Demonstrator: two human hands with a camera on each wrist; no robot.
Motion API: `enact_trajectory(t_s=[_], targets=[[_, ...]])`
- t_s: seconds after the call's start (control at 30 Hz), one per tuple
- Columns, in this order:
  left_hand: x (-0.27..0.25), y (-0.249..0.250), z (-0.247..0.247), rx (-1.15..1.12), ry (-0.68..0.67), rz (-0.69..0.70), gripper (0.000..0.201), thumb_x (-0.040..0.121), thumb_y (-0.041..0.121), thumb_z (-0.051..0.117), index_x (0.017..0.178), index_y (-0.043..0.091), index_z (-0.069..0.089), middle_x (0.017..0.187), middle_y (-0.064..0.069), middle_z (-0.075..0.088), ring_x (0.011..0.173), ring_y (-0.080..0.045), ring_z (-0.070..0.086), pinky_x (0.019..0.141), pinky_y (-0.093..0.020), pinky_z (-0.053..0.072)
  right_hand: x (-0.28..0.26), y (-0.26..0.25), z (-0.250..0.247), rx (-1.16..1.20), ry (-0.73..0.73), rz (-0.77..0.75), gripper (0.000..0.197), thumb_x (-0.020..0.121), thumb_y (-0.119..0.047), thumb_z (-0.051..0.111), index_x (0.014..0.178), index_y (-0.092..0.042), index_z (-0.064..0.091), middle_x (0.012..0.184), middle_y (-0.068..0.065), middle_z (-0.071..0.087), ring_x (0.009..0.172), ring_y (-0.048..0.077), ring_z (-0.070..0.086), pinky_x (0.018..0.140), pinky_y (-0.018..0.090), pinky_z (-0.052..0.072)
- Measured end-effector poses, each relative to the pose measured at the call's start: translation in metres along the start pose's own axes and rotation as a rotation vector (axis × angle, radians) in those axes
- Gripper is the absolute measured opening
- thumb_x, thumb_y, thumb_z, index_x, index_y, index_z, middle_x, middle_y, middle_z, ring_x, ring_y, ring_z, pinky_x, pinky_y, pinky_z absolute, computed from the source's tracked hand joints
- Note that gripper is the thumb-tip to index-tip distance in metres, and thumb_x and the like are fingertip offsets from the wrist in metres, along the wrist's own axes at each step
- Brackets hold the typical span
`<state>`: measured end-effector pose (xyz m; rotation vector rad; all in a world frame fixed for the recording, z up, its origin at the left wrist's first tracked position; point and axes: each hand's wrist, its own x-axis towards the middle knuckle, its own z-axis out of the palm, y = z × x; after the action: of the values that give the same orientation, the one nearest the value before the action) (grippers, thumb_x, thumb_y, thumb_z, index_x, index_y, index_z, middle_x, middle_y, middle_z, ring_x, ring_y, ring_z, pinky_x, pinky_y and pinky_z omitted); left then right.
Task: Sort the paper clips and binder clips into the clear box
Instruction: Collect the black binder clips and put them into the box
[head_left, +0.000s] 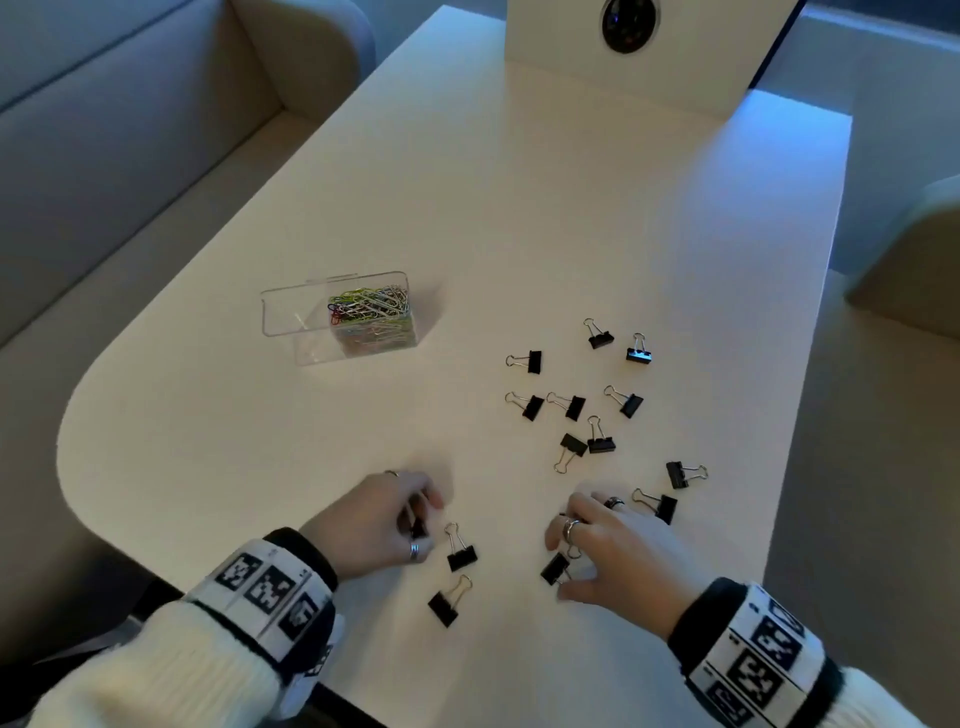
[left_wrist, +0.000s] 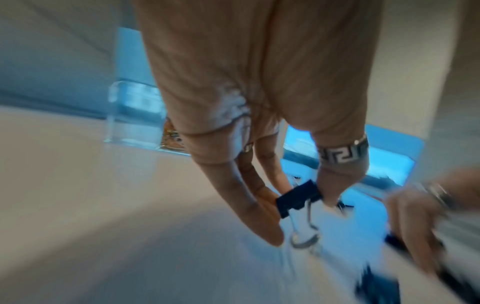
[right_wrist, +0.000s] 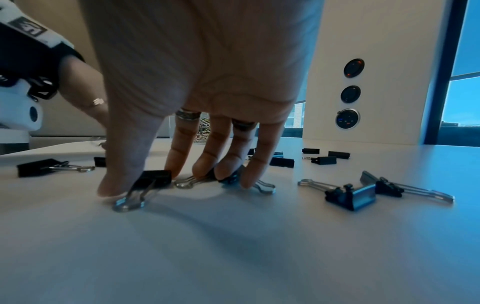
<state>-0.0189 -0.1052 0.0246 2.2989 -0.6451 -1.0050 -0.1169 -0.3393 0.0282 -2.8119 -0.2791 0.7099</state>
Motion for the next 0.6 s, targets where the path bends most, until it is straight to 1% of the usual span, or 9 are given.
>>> enact_trajectory(t_s=[0.07,0.1,0.13,0.2,0.27,0.37,0.43,0.5,0.6], targets=[[0.0,-0.001,-0.008,-0.298,0.071,-0.059,0.018,0.079,0.01,0.066,0.095,0.015,0.06,0.083,0.001,0.06,0.064,-0.001,0.056,0.064,-0.012,0.046,-0.001,0.0,0.004,-0.046,0.016,-0.005,0.047,0.05,-0.066,0.072,0.085,-0.037,0.062,0.084,-0.014,0.057,0.079,0.009,0.058,0.058,0.02,0.042],[0.0,0.0,-0.011,-0.492,0.088,-0.088,0.014,0.082,0.006,0.061,0.095,0.012,0.061,0.083,-0.003,0.061,0.061,-0.001,0.057,0.062,-0.015,0.049,-0.001,-0.001,0.006,-0.065,0.029,0.011,0.049,0.039,-0.072,0.071,0.074,-0.039,0.061,0.074,-0.016,0.056,0.068,0.006,0.059,0.053,0.018,0.043],[0.0,0.002,-0.014,-0.676,0.099,-0.122,0.015,0.087,-0.001,0.054,0.095,0.008,0.062,0.083,-0.005,0.062,0.058,-0.002,0.057,0.059,-0.017,0.051,-0.001,-0.001,0.009,-0.078,0.063,0.019,0.051,0.034,-0.076,0.068,0.069,-0.04,0.06,0.069,-0.017,0.055,0.063,0.005,0.058,0.051,0.018,0.044],[0.001,0.007,-0.017,-0.954,0.108,-0.196,0.027,0.091,-0.008,0.038,0.093,0.003,0.063,0.077,-0.006,0.066,0.053,-0.004,0.054,0.055,-0.019,0.053,-0.003,-0.004,0.017,-0.065,0.097,-0.002,0.051,0.036,-0.079,0.064,0.068,-0.039,0.06,0.068,-0.017,0.054,0.061,0.006,0.058,0.053,0.02,0.046],[0.002,0.012,-0.02,-1.106,0.099,-0.241,0.029,0.092,-0.005,0.035,0.089,0.001,0.063,0.067,-0.004,0.065,0.051,-0.008,0.051,0.051,-0.02,0.053,-0.005,-0.008,0.02,-0.077,0.097,-0.018,0.05,0.038,-0.077,0.066,0.067,-0.038,0.06,0.068,-0.016,0.055,0.061,0.007,0.057,0.053,0.021,0.047],[0.007,0.019,-0.019,-1.234,0.08,-0.28,0.027,0.094,0.006,0.04,0.084,0.0,0.064,0.062,-0.006,0.058,0.049,-0.014,0.052,0.049,-0.023,0.053,-0.003,-0.012,0.023,-0.06,0.128,-0.015,0.041,0.042,-0.062,0.076,0.066,-0.034,0.059,0.068,-0.014,0.056,0.061,0.009,0.058,0.053,0.023,0.047],[0.008,0.022,-0.017,-1.308,0.074,-0.284,0.028,0.094,0.01,0.04,0.083,-0.001,0.063,0.06,-0.007,0.059,0.049,-0.016,0.057,0.052,-0.026,0.056,-0.002,-0.012,0.026,-0.036,0.161,-0.005,0.035,0.045,-0.051,0.08,0.067,-0.033,0.059,0.068,-0.013,0.056,0.061,0.01,0.058,0.054,0.024,0.048],[0.009,0.025,-0.015,-1.347,0.047,-0.28,0.03,0.095,0.011,0.038,0.083,-0.002,0.062,0.061,-0.009,0.062,0.052,-0.019,0.062,0.056,-0.027,0.057,-0.001,-0.012,0.027,-0.015,0.197,0.014,0.03,0.047,-0.044,0.078,0.068,-0.032,0.059,0.068,-0.013,0.057,0.061,0.01,0.058,0.055,0.024,0.049],[0.011,0.027,-0.009,-1.358,-0.005,-0.307,0.031,0.096,0.013,0.038,0.086,-0.003,0.062,0.065,-0.011,0.065,0.057,-0.021,0.066,0.058,-0.028,0.058,-0.001,-0.016,0.017,0.1,0.288,0.046,0.02,0.055,-0.037,0.069,0.07,-0.032,0.058,0.069,-0.014,0.057,0.062,0.009,0.059,0.058,0.021,0.048]])
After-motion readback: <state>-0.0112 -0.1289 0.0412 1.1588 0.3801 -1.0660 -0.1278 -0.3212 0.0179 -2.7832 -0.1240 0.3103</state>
